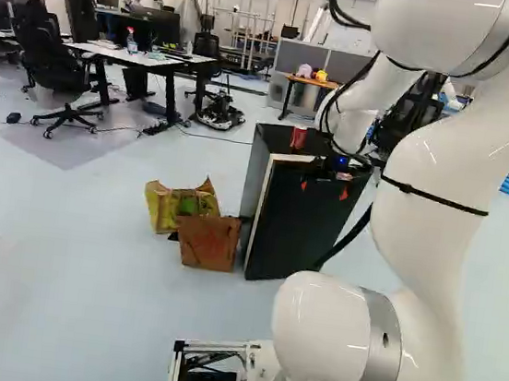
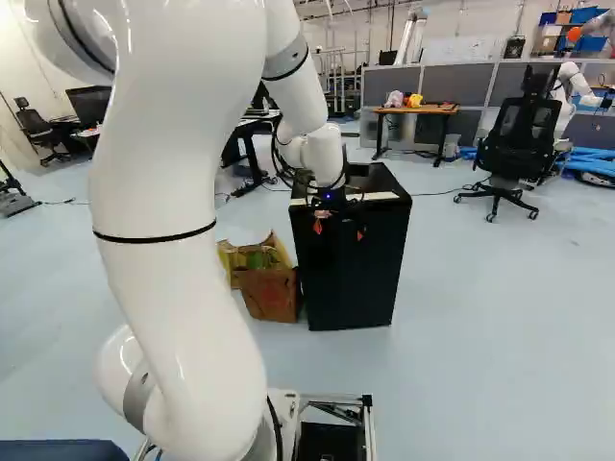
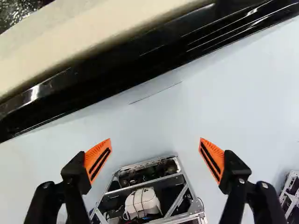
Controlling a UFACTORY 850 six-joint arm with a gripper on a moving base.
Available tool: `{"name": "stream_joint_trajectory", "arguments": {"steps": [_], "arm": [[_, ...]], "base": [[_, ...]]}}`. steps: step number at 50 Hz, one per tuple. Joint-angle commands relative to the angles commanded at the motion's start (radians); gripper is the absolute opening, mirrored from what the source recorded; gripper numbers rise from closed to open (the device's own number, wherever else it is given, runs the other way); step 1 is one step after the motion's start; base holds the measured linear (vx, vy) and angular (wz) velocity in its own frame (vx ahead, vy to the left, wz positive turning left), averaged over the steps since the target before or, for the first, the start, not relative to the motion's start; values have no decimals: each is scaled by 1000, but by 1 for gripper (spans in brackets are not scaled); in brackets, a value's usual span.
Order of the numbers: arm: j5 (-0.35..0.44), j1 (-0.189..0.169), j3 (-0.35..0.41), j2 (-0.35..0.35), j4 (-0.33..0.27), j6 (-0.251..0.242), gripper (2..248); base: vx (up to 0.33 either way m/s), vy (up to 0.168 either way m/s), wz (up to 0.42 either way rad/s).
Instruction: Grab a drink from the fridge
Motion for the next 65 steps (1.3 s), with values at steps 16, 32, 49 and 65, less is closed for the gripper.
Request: {"name": "stream_joint_trajectory", "arguments": {"steps": [16, 32, 49, 65], "arm": [[117, 18, 87, 69, 0, 0, 247], [280, 42, 174, 144, 0, 0, 247], [459, 68, 267, 228, 0, 0, 247], [628, 100, 317, 276, 0, 0, 247]], "base": [[0, 0, 0], [0, 0, 0], [0, 0, 0], [0, 0, 0]]}}
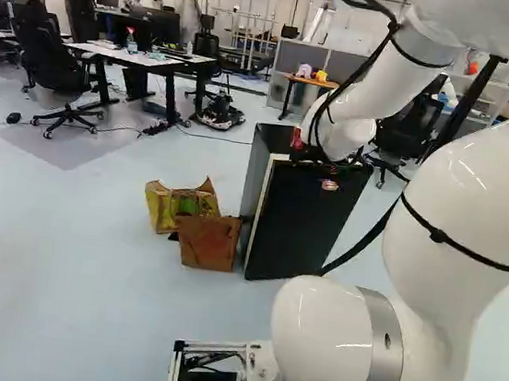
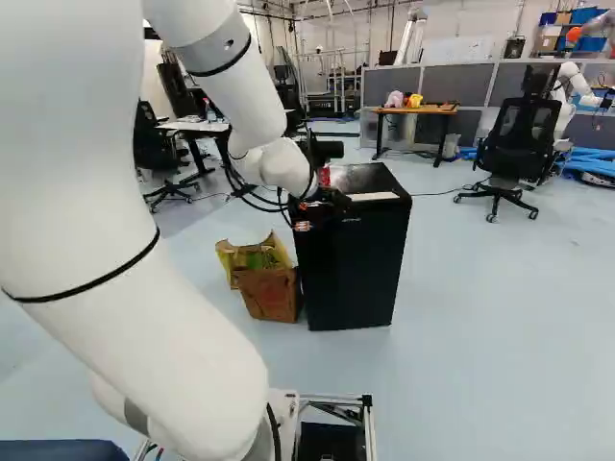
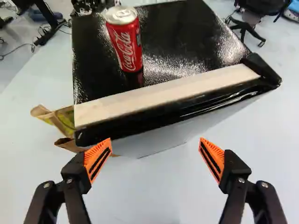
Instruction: Grab a drink from the fridge
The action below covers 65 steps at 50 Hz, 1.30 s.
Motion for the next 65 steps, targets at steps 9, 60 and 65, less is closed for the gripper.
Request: {"name": "stream_joint_trajectory", "arguments": {"steps": [9, 60, 65], "arm": [[95, 9, 5, 4, 0, 0, 247], [466, 9, 7, -41, 0, 0, 247], [490, 9, 8, -52, 0, 0, 247]], "base": [[0, 0, 0], [0, 0, 0], [0, 0, 0]]}}
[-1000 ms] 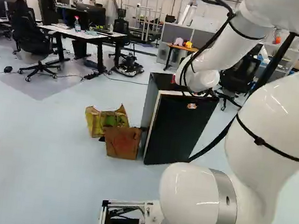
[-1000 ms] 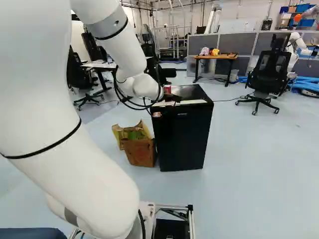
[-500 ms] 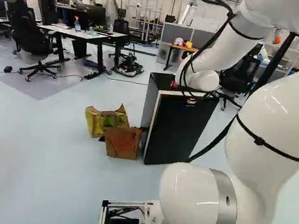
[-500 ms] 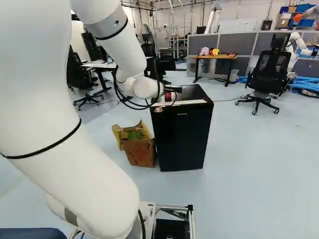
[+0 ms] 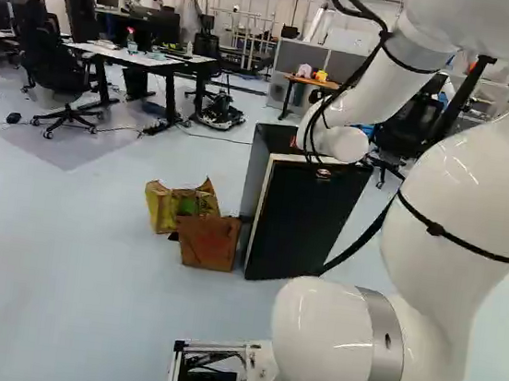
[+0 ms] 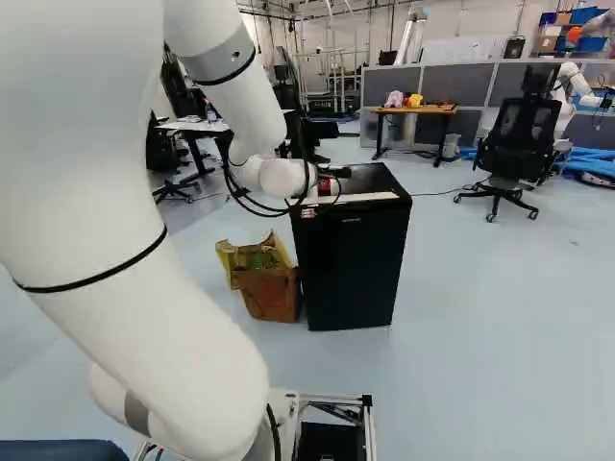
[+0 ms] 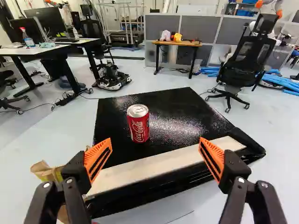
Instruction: Grab a drink from the fridge
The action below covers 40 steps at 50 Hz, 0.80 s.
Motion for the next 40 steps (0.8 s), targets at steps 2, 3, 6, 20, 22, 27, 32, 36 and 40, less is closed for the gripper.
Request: {"name": "stream_joint_trajectory", "arguments": {"steps": [2, 3, 6, 20, 22, 27, 32, 36, 40], "arm": [[9, 0, 0, -4, 0, 0, 247], [14, 0, 0, -6, 0, 0, 247], [27, 0, 1, -13, -2, 0, 247], [78, 0, 2, -44, -26, 0, 247], [84, 0, 1, -48, -31, 0, 247], [100, 0, 0, -61, -46, 0, 247], [115, 0, -2, -74, -62, 0, 247], [127, 1, -4, -85, -75, 0, 247], [138, 1, -8, -97, -89, 0, 247]], "base": [[0, 0, 0], [0, 0, 0], [0, 0, 0], [0, 0, 0], [0, 0, 0], [0, 0, 0], [0, 0, 0], [0, 0, 0], [0, 0, 0]]}}
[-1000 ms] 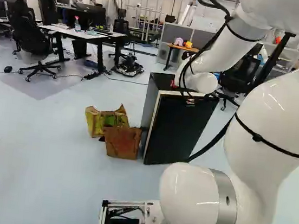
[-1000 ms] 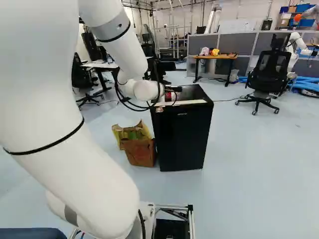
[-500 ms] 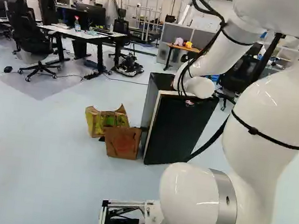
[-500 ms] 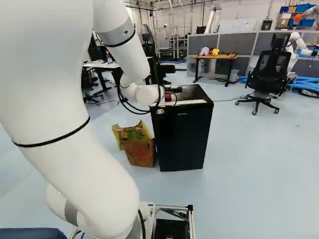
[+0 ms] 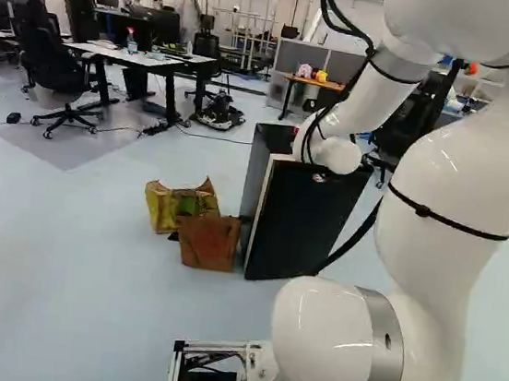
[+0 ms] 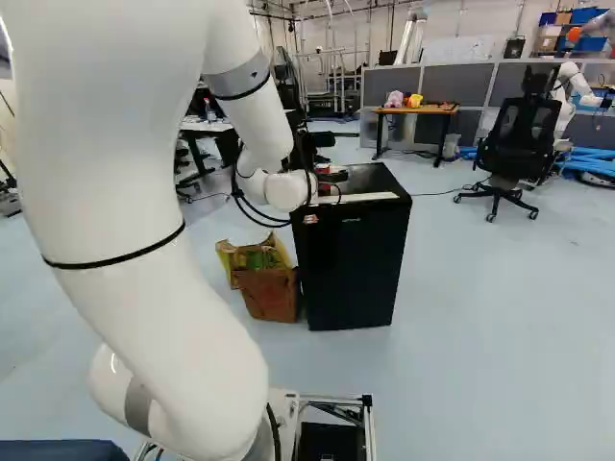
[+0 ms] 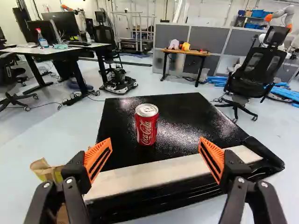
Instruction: Grab a drink from the fridge
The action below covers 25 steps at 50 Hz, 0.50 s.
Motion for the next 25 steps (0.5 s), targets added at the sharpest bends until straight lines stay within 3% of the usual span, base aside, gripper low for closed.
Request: {"name": "stream_joint_trajectory", "arguments": {"steps": [25], "arm": [[73, 3, -31, -82, -76, 0, 247]], "base": [[0, 0, 0]]}}
